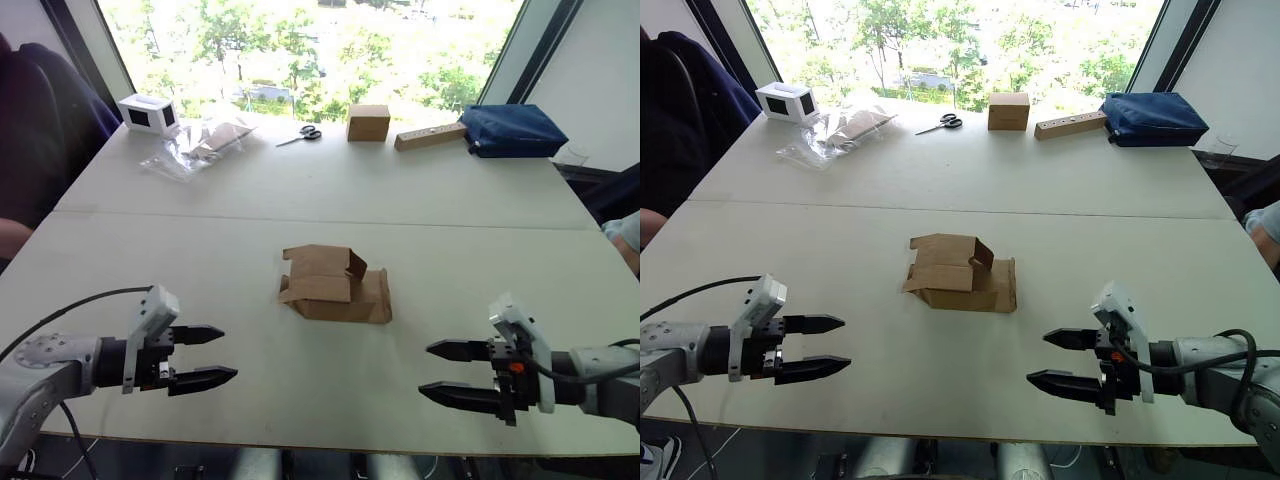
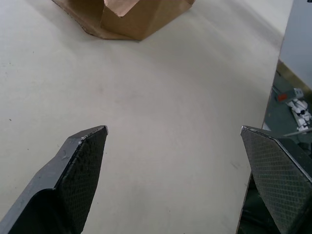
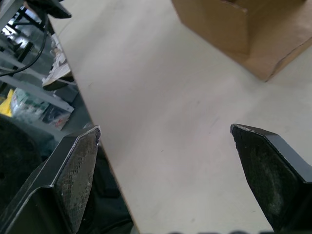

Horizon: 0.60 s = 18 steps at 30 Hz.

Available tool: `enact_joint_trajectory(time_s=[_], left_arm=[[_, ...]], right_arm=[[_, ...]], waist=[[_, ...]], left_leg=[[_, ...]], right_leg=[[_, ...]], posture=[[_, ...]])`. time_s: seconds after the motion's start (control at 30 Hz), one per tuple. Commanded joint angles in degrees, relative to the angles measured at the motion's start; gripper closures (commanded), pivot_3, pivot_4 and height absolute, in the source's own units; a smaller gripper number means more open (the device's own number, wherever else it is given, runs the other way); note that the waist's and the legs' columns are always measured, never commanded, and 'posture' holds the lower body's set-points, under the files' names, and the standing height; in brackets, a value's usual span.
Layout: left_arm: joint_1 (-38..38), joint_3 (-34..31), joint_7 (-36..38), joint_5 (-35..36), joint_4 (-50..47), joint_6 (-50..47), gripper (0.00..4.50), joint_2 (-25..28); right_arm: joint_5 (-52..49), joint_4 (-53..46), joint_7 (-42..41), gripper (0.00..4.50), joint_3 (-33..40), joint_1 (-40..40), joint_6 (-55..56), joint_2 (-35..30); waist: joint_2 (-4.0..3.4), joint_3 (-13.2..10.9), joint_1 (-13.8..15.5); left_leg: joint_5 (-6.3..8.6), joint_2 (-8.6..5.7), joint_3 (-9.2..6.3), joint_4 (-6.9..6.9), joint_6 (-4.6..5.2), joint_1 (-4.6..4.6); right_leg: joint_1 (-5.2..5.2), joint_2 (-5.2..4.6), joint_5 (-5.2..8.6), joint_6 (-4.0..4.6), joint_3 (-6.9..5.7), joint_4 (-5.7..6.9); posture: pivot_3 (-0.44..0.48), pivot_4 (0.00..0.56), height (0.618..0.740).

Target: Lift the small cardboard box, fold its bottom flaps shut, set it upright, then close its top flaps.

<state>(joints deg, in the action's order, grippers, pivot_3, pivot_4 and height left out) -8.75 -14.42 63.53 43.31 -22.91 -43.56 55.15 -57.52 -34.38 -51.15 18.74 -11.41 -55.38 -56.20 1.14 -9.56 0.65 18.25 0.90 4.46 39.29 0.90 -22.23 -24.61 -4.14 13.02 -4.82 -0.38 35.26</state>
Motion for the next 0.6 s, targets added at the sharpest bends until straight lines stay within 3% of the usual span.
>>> enact_joint_trajectory(time_s=[0.03, 0.47, 0.6], left_arm=[[-0.50, -1.73, 1.18, 2.30, -0.79, -2.11, 0.04, 1.36], [2.35, -1.41, -0.56, 3.34, -0.29, -2.88, 0.04, -0.02], [4.39, -0.60, -1.19, 0.37, 0.31, 0.26, 0.04, -0.05]], right_arm=[[-1.01, -0.84, 1.10, 0.00, -0.49, 0.17, 0.01, 1.40], [0.14, -0.76, 2.94, 0.00, -0.63, 1.49, 1.57, 2.55], [1.50, 0.13, 3.46, 0.00, -0.12, 2.56, 2.21, 1.88]], waist=[[0.00, 0.00, 0.01], [0.00, 0.00, 0.03], [0.00, 0.00, 0.03]], left_leg=[[0.00, 0.00, 0.00, 0.00, 0.00, -0.01], [0.00, -0.01, 0.00, 0.00, 0.00, -0.01], [0.00, -0.01, 0.01, 0.00, 0.00, -0.01]], right_leg=[[0.00, 0.00, 0.00, 0.00, 0.00, 0.00], [0.00, -0.04, -0.01, 0.00, 0.00, 0.01], [0.00, -0.02, -0.01, 0.00, 0.00, 0.01]], posture=[[0.000, 0.150, 0.740], [0.000, 0.150, 0.740], [0.000, 0.150, 0.740]])
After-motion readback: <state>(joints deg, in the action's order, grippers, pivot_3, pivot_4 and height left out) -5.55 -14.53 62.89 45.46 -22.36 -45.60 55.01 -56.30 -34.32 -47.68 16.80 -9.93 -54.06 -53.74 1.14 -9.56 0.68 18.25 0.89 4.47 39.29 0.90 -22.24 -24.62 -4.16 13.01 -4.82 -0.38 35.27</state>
